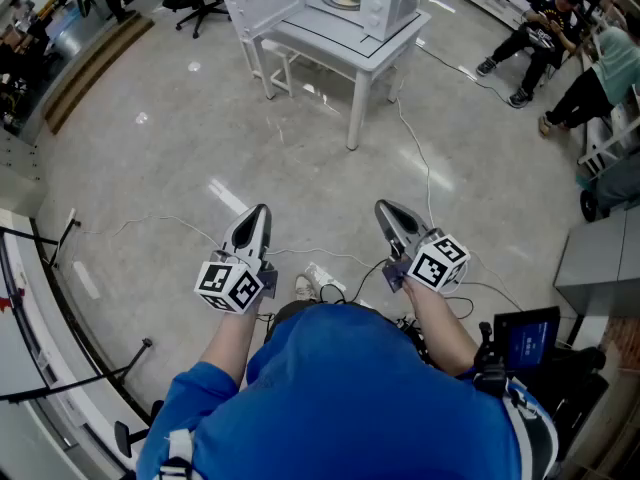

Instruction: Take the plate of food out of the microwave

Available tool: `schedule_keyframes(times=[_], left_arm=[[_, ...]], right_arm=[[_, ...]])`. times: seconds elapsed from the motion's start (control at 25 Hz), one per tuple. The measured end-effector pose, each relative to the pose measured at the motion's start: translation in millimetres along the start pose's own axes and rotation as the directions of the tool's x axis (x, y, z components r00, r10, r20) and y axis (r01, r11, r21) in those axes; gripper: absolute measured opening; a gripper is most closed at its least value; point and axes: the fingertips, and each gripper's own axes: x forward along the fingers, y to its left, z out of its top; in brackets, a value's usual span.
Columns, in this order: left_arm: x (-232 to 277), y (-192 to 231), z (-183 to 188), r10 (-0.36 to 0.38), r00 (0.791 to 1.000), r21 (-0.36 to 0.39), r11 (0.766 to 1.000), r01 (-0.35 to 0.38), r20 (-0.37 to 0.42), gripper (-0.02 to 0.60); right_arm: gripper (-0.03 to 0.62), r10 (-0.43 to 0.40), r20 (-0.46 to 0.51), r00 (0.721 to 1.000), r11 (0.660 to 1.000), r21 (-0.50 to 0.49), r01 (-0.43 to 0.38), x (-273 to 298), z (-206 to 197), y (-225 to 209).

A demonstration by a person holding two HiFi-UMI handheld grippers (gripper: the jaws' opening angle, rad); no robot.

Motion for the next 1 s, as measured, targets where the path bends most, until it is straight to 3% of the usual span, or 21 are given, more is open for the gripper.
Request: schedule_keyframes(times=[0.48, 1.0], left_arm=[[23.5, 105.1, 35.1, -0.029, 1.0, -0.02, 0.999, 0.029, -0.003, 0.009], [74.4, 144.5, 28.6, -0.045, 0.998, -0.072, 0.997, 0.042, -0.033, 0.009]], right_arm=[[-0.009, -0.009, -0.012, 1.0, 1.0, -0.005, 0.009, 123.7, -8.0, 12.2], [-0.009, -0.054, -0.04, 0.998, 0.999, 0.002, 0.054, 170.9, 6.6, -27.3]])
